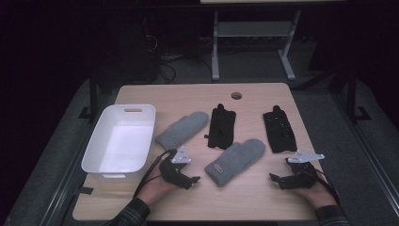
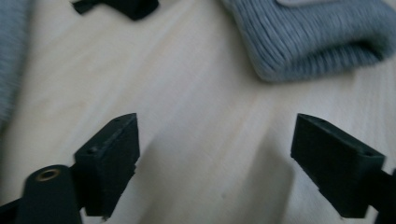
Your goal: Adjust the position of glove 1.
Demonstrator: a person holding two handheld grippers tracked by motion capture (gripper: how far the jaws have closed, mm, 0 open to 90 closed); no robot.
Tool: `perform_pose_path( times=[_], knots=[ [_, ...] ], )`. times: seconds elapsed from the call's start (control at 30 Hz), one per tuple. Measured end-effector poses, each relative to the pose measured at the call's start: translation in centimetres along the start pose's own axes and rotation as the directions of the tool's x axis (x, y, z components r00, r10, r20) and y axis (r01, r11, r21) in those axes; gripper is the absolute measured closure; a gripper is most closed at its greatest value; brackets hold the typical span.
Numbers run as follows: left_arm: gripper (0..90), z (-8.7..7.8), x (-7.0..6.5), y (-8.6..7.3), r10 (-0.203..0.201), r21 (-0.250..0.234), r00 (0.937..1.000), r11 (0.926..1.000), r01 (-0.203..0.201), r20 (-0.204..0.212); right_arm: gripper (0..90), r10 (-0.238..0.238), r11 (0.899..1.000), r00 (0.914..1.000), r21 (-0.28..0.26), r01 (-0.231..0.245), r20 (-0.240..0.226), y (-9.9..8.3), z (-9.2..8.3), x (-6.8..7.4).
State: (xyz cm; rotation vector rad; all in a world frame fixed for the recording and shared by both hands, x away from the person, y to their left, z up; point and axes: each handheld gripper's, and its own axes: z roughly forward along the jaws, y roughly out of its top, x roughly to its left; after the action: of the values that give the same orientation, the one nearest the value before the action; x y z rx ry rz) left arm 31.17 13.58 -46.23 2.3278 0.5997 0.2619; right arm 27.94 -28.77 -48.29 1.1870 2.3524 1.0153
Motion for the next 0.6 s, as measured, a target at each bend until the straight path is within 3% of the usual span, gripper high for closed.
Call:
perform_pose_path(
  times=[0.23,0.6],
  knots=[
    [24.7,-0.3,1.4,3.0,-0.061,-0.013,0.9961,0.9981,0.060,-0.064,7.9,0.001,1.000,1.0000,-0.001,-0.001,0.000,0.0,0.0,0.0],
    [32.3,-0.2,5.0,7.1,-0.088,-0.054,0.9838,0.9953,0.080,-0.156,7.9,-0.003,1.000,1.0000,-0.001,0.003,-0.001,0.0,0.0,0.0]
  ],
)
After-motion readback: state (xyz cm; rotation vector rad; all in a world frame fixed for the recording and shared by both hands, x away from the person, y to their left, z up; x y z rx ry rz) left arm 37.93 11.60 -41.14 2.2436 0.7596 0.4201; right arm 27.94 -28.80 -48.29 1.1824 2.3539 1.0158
